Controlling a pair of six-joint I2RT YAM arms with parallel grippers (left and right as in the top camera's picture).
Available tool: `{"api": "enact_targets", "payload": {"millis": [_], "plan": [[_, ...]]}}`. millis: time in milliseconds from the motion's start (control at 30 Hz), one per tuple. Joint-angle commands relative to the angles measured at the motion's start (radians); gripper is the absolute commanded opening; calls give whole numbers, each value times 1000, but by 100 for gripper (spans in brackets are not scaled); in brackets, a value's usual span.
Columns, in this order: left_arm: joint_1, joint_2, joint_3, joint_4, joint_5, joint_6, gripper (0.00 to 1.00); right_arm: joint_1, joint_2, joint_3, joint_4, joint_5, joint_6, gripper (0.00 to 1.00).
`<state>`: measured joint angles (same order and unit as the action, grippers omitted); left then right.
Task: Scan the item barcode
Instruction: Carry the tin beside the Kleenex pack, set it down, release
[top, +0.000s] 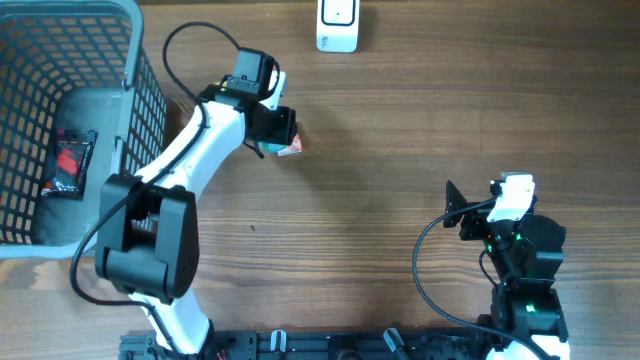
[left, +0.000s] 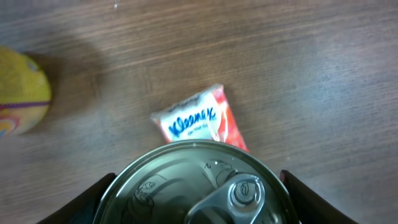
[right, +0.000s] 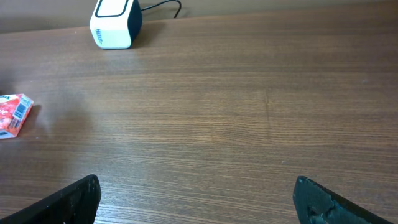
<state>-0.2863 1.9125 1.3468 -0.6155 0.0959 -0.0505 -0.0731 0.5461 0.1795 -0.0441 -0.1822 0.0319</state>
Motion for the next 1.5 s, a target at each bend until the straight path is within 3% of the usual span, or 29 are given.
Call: {"api": "enact_targets", "payload": {"millis": [0, 533, 1267, 1467], "plan": [[-5, 24, -42, 42, 12, -10, 47, -3, 0, 20, 6, 0, -3, 100], [-8, 2, -66, 39, 12, -10, 44, -3, 0, 21, 6, 0, -4, 100], [-8, -80, -66, -264, -52, -10, 43, -3, 0, 20, 6, 0, -5, 100], [-8, -80, -79, -220, -53, -10, 45, -3, 0, 20, 6, 0, -5, 100]]}}
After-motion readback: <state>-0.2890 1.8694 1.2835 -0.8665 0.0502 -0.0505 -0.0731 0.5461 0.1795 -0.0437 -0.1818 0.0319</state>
